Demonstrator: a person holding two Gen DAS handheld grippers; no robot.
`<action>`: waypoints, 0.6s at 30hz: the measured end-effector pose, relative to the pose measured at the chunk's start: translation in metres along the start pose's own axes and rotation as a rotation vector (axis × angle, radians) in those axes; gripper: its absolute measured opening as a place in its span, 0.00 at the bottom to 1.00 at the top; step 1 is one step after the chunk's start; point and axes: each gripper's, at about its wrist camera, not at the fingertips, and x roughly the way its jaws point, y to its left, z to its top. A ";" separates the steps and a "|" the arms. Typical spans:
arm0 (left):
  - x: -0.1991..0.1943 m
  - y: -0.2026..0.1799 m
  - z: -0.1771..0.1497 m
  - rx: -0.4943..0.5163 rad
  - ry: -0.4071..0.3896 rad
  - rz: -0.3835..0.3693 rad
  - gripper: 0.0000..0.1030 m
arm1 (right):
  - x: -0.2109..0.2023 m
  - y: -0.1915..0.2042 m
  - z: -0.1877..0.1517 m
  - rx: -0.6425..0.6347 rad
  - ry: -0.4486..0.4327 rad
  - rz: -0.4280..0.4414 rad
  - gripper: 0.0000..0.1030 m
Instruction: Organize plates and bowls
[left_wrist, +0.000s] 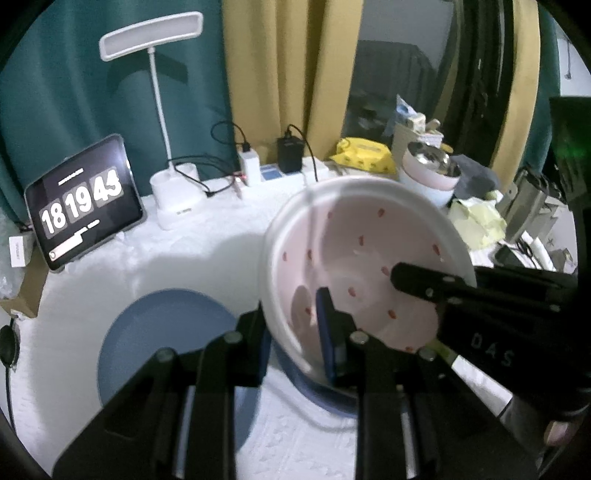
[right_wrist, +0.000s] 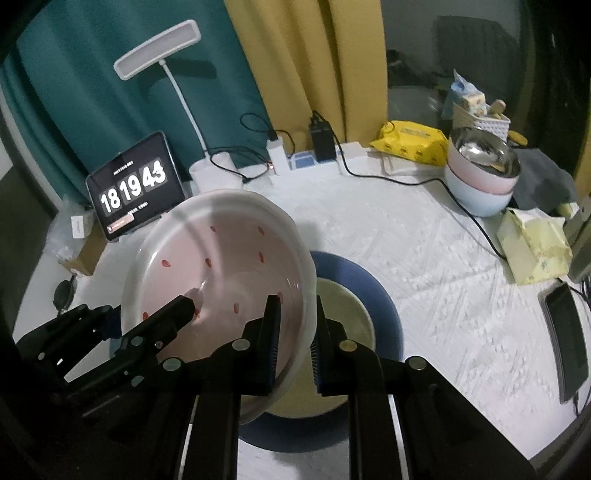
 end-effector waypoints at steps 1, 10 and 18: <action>0.002 -0.003 -0.002 0.004 0.006 0.001 0.22 | 0.001 -0.003 -0.002 0.001 0.004 -0.001 0.15; 0.023 -0.025 -0.020 0.046 0.036 0.054 0.22 | 0.019 -0.019 -0.019 -0.009 0.057 -0.023 0.15; 0.034 -0.032 -0.028 0.057 0.055 0.081 0.23 | 0.033 -0.024 -0.026 -0.040 0.082 -0.040 0.15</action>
